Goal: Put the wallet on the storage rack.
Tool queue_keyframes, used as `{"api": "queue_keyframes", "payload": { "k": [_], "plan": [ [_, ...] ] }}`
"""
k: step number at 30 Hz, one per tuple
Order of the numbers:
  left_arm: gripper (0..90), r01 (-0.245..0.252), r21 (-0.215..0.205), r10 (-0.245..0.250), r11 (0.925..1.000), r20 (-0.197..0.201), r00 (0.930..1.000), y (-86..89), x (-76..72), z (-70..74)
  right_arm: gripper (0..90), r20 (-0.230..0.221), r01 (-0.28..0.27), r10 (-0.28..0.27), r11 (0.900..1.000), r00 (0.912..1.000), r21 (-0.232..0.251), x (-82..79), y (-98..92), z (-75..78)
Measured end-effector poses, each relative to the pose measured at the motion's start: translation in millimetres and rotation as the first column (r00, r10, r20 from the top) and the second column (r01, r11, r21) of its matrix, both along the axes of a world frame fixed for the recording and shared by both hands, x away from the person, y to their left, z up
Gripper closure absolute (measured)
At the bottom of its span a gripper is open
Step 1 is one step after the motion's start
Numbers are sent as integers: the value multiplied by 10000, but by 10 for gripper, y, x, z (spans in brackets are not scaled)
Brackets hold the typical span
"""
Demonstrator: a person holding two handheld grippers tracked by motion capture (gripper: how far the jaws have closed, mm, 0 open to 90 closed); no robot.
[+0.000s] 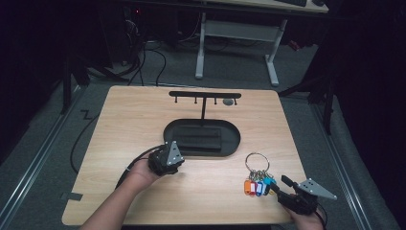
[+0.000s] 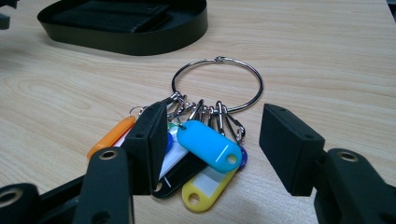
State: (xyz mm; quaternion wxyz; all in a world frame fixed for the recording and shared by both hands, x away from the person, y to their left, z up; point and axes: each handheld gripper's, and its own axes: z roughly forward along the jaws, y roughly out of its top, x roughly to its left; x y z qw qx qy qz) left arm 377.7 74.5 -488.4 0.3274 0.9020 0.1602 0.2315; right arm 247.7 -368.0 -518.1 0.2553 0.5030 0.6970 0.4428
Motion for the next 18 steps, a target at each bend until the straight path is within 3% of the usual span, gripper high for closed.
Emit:
{"api": "queue_keyframes", "payload": {
  "k": [5,13,18],
  "plan": [
    [521,-299,-429,280,9986,-440,9986,87,-109,-86,425,-8,-48,48,10000,10000,-28,4,13,-1],
    [500,-655,-1003,586,9928,-709,9958,261,-349,-204,425,-23,-60,60,10000,10000,-35,9,14,-5],
    [489,-1072,-1515,908,9826,-1112,9896,372,-484,-280,425,-18,-91,91,9999,10000,-56,11,20,-5]
  ]
}}
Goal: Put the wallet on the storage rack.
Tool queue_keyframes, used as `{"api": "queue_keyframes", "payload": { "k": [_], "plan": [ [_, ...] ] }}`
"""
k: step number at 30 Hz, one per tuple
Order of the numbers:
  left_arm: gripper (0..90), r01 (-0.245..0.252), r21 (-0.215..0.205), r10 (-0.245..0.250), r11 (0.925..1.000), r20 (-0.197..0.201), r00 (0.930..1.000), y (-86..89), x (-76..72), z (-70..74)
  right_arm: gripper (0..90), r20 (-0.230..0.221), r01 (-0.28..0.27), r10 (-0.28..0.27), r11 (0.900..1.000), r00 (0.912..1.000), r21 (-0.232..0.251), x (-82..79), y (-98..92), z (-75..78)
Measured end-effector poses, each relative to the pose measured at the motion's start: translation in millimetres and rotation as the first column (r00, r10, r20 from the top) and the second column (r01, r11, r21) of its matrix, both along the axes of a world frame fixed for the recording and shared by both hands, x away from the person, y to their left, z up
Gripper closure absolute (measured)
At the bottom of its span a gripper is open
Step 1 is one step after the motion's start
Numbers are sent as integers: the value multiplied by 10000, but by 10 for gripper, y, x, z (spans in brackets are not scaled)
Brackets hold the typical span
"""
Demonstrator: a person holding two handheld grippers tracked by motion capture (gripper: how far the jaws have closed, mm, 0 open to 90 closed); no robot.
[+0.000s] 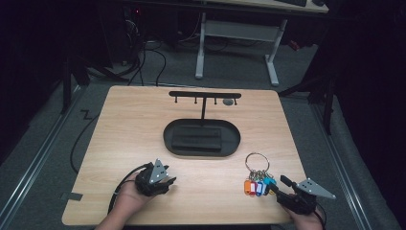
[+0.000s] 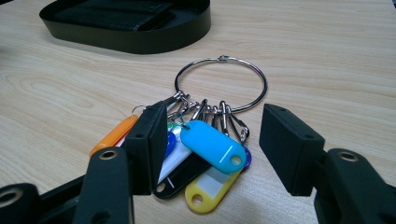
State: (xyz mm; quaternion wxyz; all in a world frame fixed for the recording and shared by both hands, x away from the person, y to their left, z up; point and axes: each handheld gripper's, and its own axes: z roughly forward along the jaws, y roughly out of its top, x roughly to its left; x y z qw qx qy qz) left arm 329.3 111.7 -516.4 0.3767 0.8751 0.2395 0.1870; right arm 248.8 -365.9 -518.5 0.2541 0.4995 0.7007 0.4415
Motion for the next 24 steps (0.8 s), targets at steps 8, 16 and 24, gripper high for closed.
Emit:
{"api": "queue_keyframes", "payload": {
  "k": [8,16,24],
  "plan": [
    [394,-1094,-1760,976,9783,-743,9924,326,-267,-37,424,0,-76,76,10000,10000,-36,6,10,3],
    [291,-1557,-1402,1517,9778,-391,9877,393,-245,-52,422,-90,-141,139,9997,9999,-178,21,61,-19],
    [226,-1311,-973,1305,9866,-122,9914,379,-270,-36,427,-352,-115,91,9975,9993,-692,17,138,-13]
  ]
}}
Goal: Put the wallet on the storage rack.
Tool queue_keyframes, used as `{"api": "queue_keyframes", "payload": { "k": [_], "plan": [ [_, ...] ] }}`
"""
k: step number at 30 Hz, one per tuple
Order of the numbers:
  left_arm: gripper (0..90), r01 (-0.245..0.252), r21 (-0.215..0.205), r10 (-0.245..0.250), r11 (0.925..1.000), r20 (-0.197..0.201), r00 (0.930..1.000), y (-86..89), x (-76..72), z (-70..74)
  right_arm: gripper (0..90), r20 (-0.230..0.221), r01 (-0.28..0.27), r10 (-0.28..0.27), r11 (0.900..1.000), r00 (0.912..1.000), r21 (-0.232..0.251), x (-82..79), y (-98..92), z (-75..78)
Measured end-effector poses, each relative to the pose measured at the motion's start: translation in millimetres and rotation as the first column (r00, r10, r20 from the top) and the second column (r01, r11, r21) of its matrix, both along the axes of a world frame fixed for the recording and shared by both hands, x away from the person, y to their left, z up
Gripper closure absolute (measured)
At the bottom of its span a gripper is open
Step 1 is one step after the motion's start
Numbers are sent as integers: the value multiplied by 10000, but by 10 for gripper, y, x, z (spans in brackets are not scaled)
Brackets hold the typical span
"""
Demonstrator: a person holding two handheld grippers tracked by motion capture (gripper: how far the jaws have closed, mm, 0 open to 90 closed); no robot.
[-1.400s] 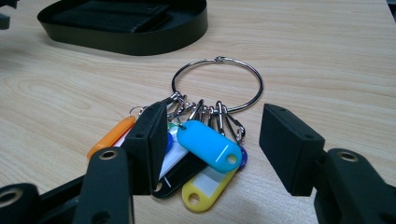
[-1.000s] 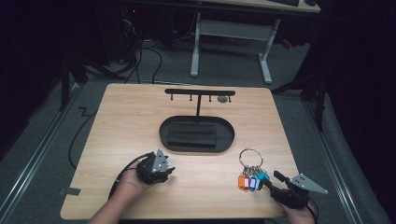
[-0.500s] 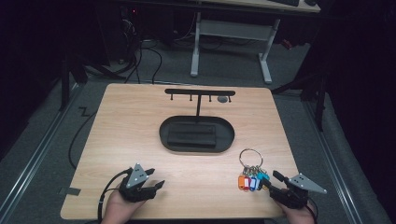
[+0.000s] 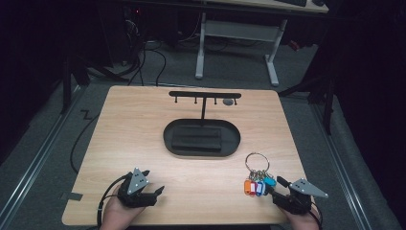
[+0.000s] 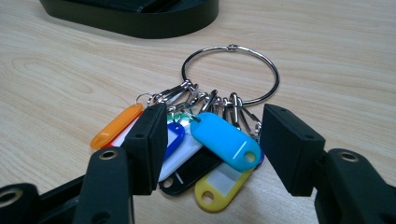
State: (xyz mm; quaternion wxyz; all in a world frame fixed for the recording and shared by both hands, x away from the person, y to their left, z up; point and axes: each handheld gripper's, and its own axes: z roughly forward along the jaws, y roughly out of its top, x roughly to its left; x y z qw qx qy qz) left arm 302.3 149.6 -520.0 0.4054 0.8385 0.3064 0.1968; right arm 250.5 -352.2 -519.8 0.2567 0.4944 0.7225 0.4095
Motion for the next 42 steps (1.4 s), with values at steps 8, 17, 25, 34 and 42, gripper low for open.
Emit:
{"api": "queue_keyframes", "payload": {
  "k": [8,17,25,34,42],
  "plan": [
    [223,566,333,-582,9978,501,9970,-62,-33,39,409,-513,-114,66,9955,9987,-946,92,234,63],
    [248,1078,-50,-1077,9942,260,9938,-48,-23,23,385,-1411,-316,101,9880,9900,-1515,316,465,175],
    [254,1162,-258,-1154,9929,310,9928,2,-50,49,382,-2435,-630,62,9720,9699,-2262,502,592,319],
    [261,1214,-404,-1208,9918,165,9925,-9,-30,33,358,-3754,-1329,161,9486,9267,-2872,730,740,414],
    [257,1286,-374,-1273,9910,365,9912,-26,-60,41,333,-4675,-2134,387,9207,8831,-3268,903,845,480]
  ]
}}
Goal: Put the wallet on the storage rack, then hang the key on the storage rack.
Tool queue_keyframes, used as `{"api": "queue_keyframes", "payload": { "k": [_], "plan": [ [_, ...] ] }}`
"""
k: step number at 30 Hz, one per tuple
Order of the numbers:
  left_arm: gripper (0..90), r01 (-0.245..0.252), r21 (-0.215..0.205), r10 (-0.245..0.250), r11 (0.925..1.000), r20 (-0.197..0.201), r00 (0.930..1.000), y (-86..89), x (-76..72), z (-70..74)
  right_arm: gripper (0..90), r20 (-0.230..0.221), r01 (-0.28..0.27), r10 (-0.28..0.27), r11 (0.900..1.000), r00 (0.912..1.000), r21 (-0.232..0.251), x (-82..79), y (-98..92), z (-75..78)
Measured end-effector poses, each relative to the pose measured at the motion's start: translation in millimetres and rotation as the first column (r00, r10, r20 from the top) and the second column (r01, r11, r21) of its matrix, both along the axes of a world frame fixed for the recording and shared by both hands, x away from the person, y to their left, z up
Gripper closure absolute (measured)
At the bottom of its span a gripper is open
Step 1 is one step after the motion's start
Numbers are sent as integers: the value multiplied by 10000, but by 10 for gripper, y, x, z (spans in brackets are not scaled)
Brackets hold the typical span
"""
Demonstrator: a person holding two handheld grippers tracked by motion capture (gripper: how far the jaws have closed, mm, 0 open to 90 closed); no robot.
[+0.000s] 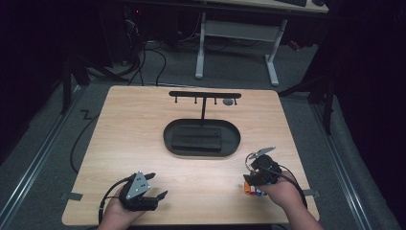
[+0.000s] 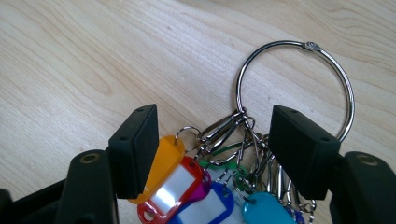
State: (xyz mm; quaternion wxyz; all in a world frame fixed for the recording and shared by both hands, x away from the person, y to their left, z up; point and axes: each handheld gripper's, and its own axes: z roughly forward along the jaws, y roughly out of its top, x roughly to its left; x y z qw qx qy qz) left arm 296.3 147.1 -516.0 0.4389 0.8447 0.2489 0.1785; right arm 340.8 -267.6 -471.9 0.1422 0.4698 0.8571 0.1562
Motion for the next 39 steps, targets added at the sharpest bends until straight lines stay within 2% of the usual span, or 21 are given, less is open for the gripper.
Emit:
{"api": "queue_keyframes", "payload": {
  "k": [5,10,11,15,21,28,33,36,37,39],
  "plan": [
    [255,123,149,-121,9998,-136,9998,-33,14,-23,333,-413,-182,159,9982,9990,-563,98,-4,19],
    [256,247,152,-246,9996,-95,9997,-57,21,-17,343,-910,-202,117,9954,9958,-931,194,3,21],
    [257,266,159,-264,9995,-84,9996,-63,24,-17,347,-976,-368,266,9939,9949,-1038,230,2,24],
    [257,448,285,-444,9986,-131,9989,-95,42,-31,393,-1238,-460,325,9931,9918,-1078,320,36,20],
    [261,554,290,-551,9980,-120,9984,-91,28,-33,455,-1887,-529,317,9927,9815,-1084,505,102,-43],
    [264,659,319,-653,9973,-187,9977,-80,25,-34,553,-2887,-324,-46,9919,9574,-1230,755,129,-97],
    [265,739,363,-732,9966,-215,9971,-86,30,-48,591,-3297,-330,-132,9904,9440,-1341,884,181,-116],
    [266,648,302,-642,9974,-224,9977,-66,17,-45,614,-3468,-178,-292,9912,9375,-1315,928,204,-139],
    [269,595,276,-588,9978,-242,9980,-60,12,-48,619,-3611,-215,-294,9905,9321,-1359,940,205,-163],
    [269,583,363,-576,9976,-209,9981,-54,3,-43,632,-3705,-41,-459,9911,9277,-1332,967,195,-162]
  ]
}}
